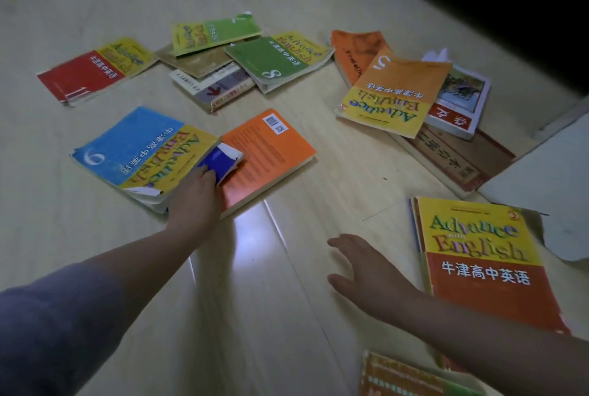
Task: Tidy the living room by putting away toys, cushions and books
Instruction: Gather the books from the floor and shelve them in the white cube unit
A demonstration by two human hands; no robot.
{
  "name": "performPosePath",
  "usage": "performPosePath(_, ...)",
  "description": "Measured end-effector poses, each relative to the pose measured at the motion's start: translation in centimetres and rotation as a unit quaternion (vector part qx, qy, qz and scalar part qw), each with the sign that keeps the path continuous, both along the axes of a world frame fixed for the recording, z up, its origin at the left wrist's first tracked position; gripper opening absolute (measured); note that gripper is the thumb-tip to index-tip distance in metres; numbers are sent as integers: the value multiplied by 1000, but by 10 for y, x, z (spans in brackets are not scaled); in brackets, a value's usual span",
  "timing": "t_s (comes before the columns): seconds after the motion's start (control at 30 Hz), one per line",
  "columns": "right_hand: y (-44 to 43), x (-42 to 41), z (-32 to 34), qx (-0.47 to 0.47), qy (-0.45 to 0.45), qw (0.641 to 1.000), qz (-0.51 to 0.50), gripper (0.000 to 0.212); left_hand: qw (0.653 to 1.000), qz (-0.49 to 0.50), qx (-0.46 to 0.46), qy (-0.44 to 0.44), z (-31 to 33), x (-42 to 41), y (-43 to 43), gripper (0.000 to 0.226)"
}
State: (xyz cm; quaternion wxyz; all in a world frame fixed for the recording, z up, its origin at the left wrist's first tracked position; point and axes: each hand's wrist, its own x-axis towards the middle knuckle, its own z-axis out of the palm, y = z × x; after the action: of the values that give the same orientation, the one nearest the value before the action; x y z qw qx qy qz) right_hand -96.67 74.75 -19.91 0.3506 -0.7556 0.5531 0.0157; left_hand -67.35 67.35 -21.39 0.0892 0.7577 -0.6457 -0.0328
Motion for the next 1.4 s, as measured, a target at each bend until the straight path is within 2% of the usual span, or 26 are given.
performPosePath(0.1,-1,2,-4,3,-5,1000,-6,59,998,13,-46,-36,1,10,-6,22)
performPosePath(0.2,-4,8,-6,1,-13,1000,-9,59,997,55,-21,-39,-1,26,-14,32)
performPosePath(0.33,-15,22,-6,-10,-30,999,-13,59,992,123,20,-11,-2,42,-19,22)
performPosePath(0.43,-20,30,-6,-14,-39,999,-11,59,992,98,37,-69,1,52,-20,16)
performPosePath(0.6,-24,29,-8,-12,-50,999,-16,58,973,25,140,-182,16,51,-31,17)
performPosePath(0.7,-25,24,-7,-12,-51,998,-24,58,963,-15,141,-227,29,49,-38,17)
performPosePath(0.77,-25,19,-5,-11,-52,998,-27,58,968,-38,116,-218,36,38,-36,18)
performPosePath(0.87,-25,9,-3,-17,-57,997,-40,57,984,-112,30,-133,38,3,-26,17)
performPosePath(1.0,-26,-18,0,-9,-82,989,-127,49,976,-205,34,-58,41,-65,-7,17)
performPosePath(1.07,-26,-30,0,6,-119,970,-212,40,966,-250,50,-31,42,-98,6,17)
performPosePath(1.13,-25,-46,0,38,-159,939,-303,38,949,-297,93,-44,38,-130,23,22)
performPosePath(1.23,-17,-76,10,158,-238,860,-423,29,925,-358,124,-34,33,-178,49,24)
performPosePath(1.33,-3,-94,15,291,-282,782,-473,26,920,-376,112,-12,32,-217,66,23)
performPosePath(1.4,4,-94,12,343,-331,729,-491,24,916,-392,76,44,30,-232,76,20)
